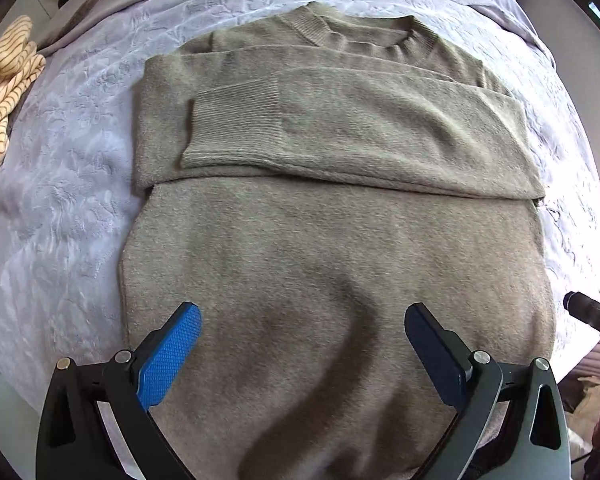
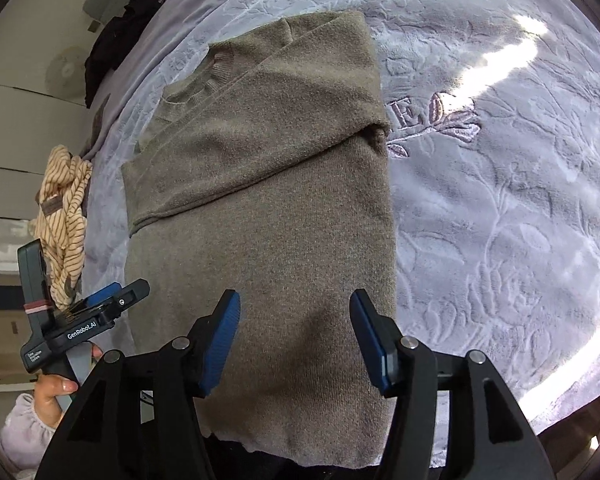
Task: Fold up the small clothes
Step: 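Move the open right gripper toward the sweater hem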
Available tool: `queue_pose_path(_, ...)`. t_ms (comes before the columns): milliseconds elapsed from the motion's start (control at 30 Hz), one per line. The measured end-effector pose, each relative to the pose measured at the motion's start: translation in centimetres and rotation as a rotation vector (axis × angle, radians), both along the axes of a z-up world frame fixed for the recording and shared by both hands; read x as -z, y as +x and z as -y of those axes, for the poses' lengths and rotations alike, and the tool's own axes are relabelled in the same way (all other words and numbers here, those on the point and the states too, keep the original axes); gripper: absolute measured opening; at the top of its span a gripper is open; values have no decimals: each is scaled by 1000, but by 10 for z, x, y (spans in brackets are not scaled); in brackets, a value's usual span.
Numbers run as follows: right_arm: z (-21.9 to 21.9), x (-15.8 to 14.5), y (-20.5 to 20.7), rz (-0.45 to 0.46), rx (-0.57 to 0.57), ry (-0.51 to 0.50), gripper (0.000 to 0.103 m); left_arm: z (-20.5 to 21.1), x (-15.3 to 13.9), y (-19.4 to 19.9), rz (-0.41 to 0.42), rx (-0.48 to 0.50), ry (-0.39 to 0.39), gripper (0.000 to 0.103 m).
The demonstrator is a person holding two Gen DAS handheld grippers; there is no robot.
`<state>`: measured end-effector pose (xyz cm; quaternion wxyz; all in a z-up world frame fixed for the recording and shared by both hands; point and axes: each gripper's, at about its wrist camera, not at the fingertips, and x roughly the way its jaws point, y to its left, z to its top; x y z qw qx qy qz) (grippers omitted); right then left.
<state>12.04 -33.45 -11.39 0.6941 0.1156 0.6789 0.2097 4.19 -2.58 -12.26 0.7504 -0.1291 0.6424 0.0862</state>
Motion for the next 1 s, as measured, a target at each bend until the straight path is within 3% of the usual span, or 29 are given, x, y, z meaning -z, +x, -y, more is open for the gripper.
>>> queue_pose_path(300, -1, -5, 2, 4, -61, 34, 61, 17, -16, 11, 9, 7, 31, 102)
queue_pose_path(733, 4, 4, 9, -34, -215, 63, 61, 34, -32, -36, 12, -150, 76, 102)
queue_pose_path(1000, -3, -7, -2, -8, -219, 92, 61, 25, -38, -55, 40, -145, 74, 102)
